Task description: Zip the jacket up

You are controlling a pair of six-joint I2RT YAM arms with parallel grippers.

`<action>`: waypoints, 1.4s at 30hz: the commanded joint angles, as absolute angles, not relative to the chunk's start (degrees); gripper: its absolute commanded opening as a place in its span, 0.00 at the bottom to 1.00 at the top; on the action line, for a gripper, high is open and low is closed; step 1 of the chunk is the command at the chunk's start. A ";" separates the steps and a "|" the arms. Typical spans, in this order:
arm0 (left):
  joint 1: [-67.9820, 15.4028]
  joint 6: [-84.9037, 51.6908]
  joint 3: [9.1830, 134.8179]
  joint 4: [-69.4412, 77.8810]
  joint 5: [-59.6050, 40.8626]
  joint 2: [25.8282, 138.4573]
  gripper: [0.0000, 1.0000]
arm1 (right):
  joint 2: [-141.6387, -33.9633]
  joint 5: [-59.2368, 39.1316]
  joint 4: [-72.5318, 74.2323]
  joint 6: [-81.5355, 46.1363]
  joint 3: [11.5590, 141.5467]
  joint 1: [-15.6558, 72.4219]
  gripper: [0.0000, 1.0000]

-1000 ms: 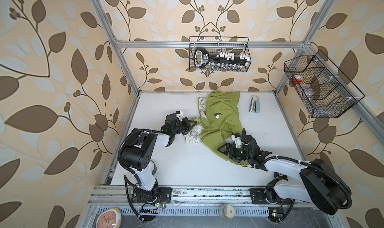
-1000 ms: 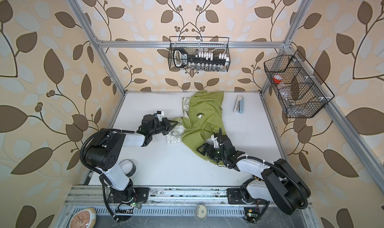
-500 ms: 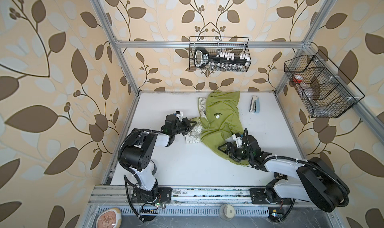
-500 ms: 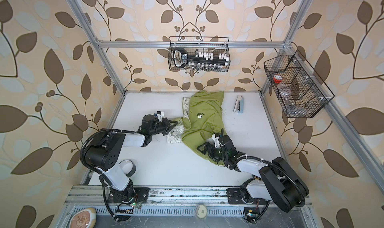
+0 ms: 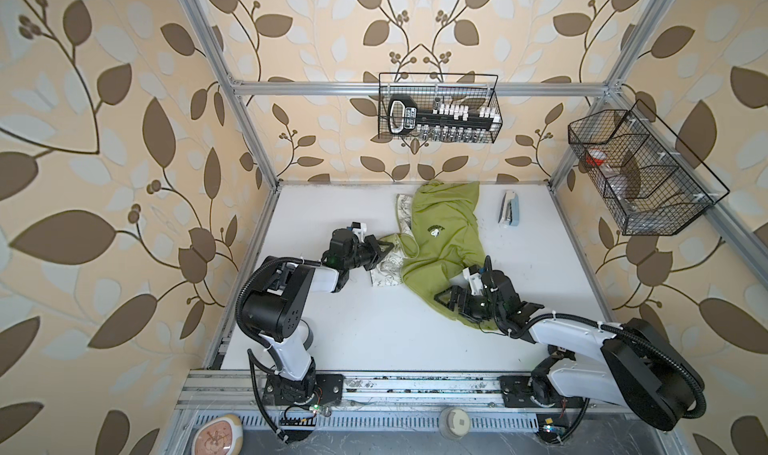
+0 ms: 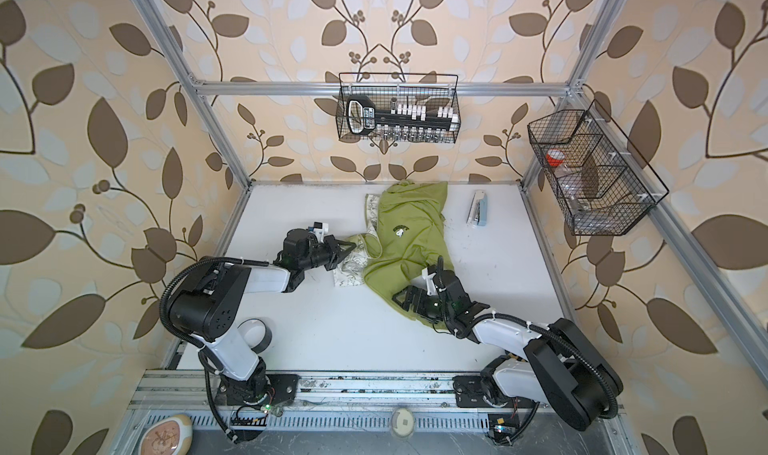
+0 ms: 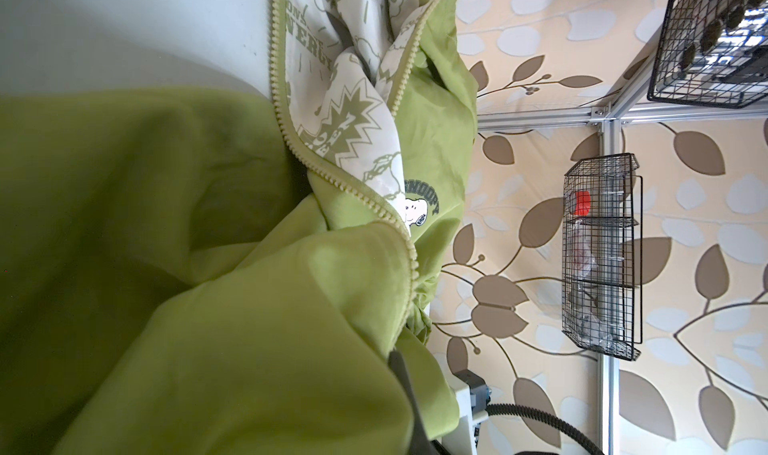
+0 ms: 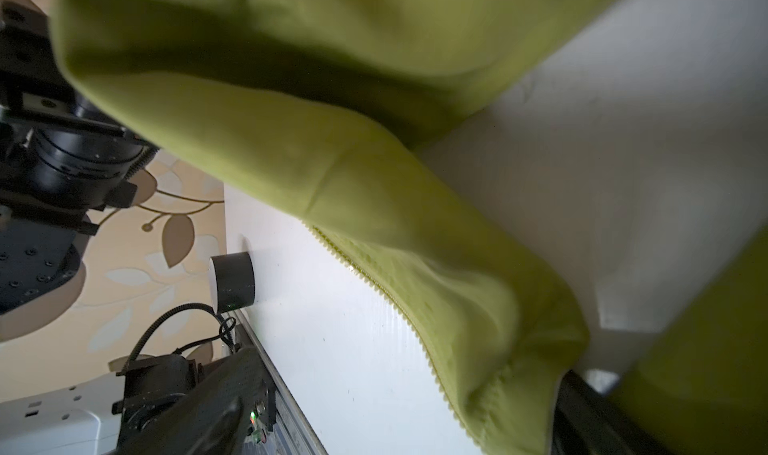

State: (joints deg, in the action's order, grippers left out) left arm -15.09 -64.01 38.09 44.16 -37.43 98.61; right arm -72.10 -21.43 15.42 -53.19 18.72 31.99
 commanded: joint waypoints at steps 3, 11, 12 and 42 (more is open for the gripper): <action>-15.73 -62.41 38.01 45.36 -38.07 95.46 0.00 | -72.54 -20.00 12.52 -52.64 19.77 33.14 0.79; -15.83 -62.05 38.33 44.56 -38.07 95.01 0.00 | -73.74 -22.97 15.01 -53.70 19.59 34.60 0.44; -15.85 -62.05 38.32 44.56 -38.06 94.98 0.00 | -74.23 -23.44 15.19 -53.70 19.67 34.92 0.43; -15.82 -61.52 37.27 44.47 -38.06 94.15 0.00 | -85.32 -26.52 23.39 -55.40 20.53 42.40 0.24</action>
